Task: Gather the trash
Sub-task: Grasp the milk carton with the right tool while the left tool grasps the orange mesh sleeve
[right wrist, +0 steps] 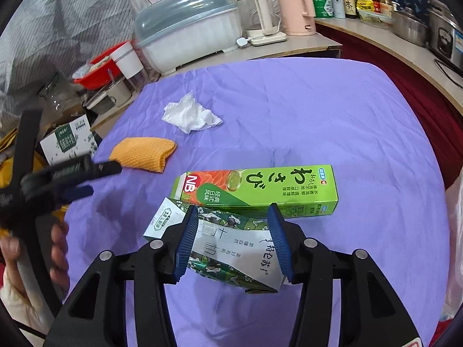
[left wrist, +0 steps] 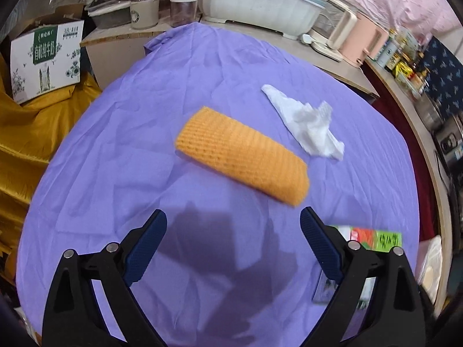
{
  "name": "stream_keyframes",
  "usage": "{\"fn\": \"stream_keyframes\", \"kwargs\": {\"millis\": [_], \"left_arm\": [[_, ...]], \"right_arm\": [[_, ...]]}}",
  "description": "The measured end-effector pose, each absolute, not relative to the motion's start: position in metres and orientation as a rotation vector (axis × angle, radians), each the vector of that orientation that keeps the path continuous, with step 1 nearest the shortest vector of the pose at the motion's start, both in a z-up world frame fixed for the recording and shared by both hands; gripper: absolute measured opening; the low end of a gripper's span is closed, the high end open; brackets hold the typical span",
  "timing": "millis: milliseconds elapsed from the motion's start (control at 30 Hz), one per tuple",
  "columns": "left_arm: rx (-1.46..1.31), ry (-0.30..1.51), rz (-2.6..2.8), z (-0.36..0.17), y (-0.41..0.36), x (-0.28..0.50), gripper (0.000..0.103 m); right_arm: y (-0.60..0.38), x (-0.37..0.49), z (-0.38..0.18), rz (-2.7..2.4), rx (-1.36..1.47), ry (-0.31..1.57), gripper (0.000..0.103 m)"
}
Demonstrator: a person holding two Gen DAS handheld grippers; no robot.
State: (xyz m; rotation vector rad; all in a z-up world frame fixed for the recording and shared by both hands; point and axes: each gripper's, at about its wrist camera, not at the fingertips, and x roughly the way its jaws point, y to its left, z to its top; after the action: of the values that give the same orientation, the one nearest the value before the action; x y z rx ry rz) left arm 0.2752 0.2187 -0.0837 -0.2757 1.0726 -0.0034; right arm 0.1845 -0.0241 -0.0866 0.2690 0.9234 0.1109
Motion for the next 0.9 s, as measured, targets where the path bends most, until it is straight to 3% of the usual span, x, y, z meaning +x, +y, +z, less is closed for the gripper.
{"fn": "stream_keyframes", "kwargs": {"millis": [267, 367, 433, 533, 633, 900], "left_arm": [[-0.355, 1.180, 0.055, -0.114, 0.217, 0.331, 0.090], [-0.261, 1.161, 0.054, -0.114, 0.205, 0.331, 0.073], [-0.219, 1.150, 0.016, -0.112, 0.198, 0.322, 0.051], [-0.200, 1.143, -0.017, -0.111, 0.194, 0.301, 0.031], [-0.160, 1.137, -0.039, -0.109, 0.190, 0.278, 0.020], [-0.099, 1.166, -0.106, -0.107, 0.178, 0.224, 0.012]], "right_arm": [[-0.026, 0.179, -0.095, 0.126, 0.249, 0.984, 0.050], [-0.027, 0.177, -0.095, 0.119, 0.259, 0.986, 0.050], [-0.026, 0.175, -0.095, 0.116, 0.260, 0.986, 0.050], [-0.024, 0.172, -0.095, 0.115, 0.263, 0.987, 0.051], [-0.024, 0.164, -0.096, 0.113, 0.278, 0.990, 0.052], [-0.016, 0.139, -0.097, 0.126, 0.273, 0.992, 0.056]]}}
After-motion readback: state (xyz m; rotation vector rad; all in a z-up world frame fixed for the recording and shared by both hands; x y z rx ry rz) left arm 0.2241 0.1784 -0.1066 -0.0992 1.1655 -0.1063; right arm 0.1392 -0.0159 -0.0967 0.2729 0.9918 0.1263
